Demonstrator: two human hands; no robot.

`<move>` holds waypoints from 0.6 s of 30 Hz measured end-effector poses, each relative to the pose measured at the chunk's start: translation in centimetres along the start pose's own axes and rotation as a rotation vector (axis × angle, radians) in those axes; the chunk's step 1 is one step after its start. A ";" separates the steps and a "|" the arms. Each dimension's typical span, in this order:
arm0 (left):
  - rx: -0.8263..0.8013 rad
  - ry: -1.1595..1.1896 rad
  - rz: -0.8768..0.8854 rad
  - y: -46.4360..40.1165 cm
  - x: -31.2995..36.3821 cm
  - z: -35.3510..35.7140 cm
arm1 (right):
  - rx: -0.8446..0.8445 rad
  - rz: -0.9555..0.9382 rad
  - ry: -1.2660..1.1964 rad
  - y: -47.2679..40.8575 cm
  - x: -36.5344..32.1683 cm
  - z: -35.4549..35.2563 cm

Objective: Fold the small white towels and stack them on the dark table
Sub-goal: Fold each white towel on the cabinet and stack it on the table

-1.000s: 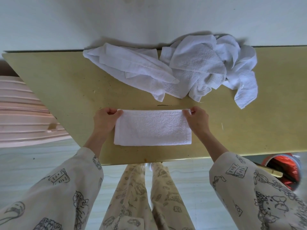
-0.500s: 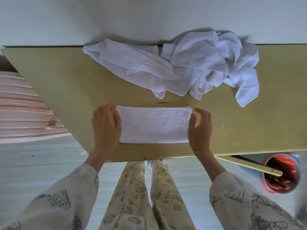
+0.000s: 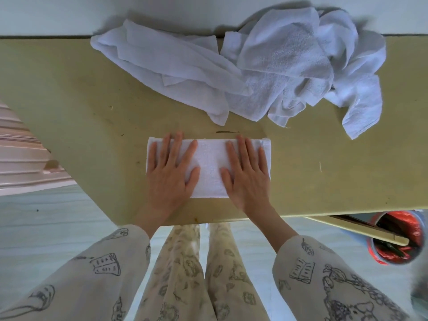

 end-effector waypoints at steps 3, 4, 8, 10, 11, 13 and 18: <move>0.015 -0.008 0.001 0.0 0.2 0.0 | 0.003 0.066 -0.041 0.0 0.8 -0.5; 0.010 -0.009 -0.004 0.0 0.2 0.0 | 0.024 0.114 -0.083 0.1 1.7 -0.7; -0.006 -0.012 -0.013 0.0 0.3 -0.1 | 0.129 0.325 -0.230 -0.6 5.6 -1.9; -0.008 -0.007 -0.012 0.0 0.3 -0.2 | 0.122 0.402 -0.264 -1.6 6.7 -2.6; -0.006 -0.007 -0.011 0.0 0.3 -0.2 | 0.113 0.412 -0.279 -2.2 6.9 -2.8; 0.000 -0.010 -0.014 -0.1 0.3 -0.2 | 0.083 0.389 -0.299 -2.9 7.0 -2.9; 0.007 -0.013 -0.010 -0.1 0.3 -0.2 | 0.112 0.383 -0.347 -3.0 7.0 -3.0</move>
Point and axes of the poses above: each hand's wrist, its own y-axis away from the middle knuckle, its own z-axis out of the palm, x = y × z, the point moved 2 cm from there along -y, towards the middle knuckle, and after that the axes turned 15 degrees about y, right-handed, at the moved point
